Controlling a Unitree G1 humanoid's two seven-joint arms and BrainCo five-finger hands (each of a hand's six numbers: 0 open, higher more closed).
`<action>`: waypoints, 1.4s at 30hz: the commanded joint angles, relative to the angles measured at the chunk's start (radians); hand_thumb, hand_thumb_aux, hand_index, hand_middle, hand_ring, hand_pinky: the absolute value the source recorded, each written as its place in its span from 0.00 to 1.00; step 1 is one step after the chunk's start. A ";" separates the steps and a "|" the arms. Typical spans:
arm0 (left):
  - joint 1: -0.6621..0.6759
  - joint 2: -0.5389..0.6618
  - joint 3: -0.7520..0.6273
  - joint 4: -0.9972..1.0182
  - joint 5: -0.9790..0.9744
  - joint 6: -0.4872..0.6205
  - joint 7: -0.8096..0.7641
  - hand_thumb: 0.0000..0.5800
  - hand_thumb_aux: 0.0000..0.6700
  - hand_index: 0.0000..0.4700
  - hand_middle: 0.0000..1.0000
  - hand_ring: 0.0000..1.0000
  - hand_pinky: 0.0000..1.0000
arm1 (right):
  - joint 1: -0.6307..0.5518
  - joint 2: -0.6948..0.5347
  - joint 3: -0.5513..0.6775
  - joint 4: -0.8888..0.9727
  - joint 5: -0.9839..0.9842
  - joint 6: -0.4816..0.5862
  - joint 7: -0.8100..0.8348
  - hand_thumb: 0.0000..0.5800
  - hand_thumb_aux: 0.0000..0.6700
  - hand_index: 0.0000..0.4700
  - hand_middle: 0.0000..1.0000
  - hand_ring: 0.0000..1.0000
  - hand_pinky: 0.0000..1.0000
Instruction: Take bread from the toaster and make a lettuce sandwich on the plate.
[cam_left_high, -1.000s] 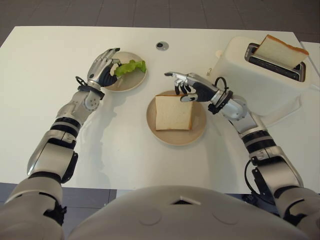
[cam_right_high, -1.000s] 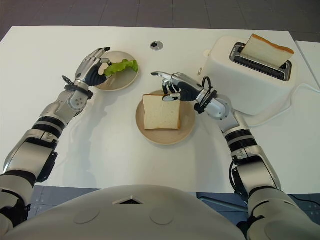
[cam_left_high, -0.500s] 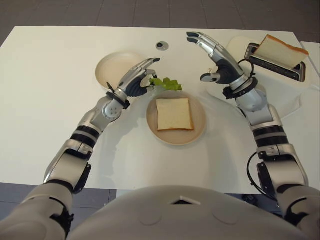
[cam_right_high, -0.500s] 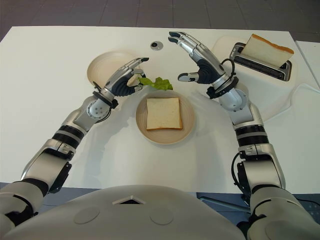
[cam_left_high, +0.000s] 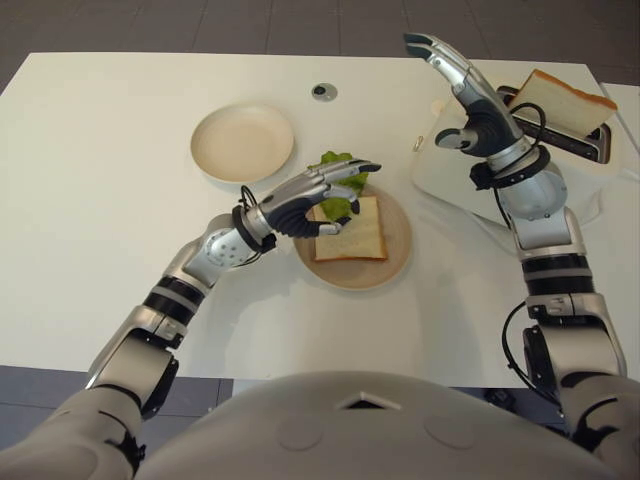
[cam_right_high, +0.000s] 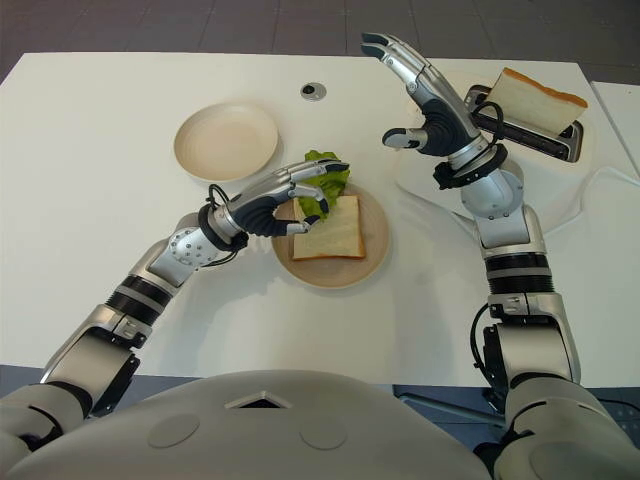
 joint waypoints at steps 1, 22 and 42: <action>0.004 0.009 -0.008 0.048 0.088 0.018 -0.013 0.92 0.73 0.73 0.00 0.00 0.00 | 0.008 -0.019 -0.021 -0.009 0.018 0.010 0.012 0.00 0.00 0.00 0.00 0.00 0.00; -0.156 -0.014 -0.056 0.371 0.470 0.176 0.378 0.97 0.82 0.82 0.00 0.00 0.00 | 0.002 -0.015 -0.004 0.062 -0.012 0.001 0.027 0.00 0.00 0.00 0.00 0.00 0.00; -0.123 -0.039 -0.019 0.253 0.251 -0.022 0.336 1.00 1.00 1.00 0.00 0.00 0.00 | -0.004 -0.011 -0.008 0.075 -0.010 -0.012 0.022 0.00 0.00 0.00 0.00 0.00 0.00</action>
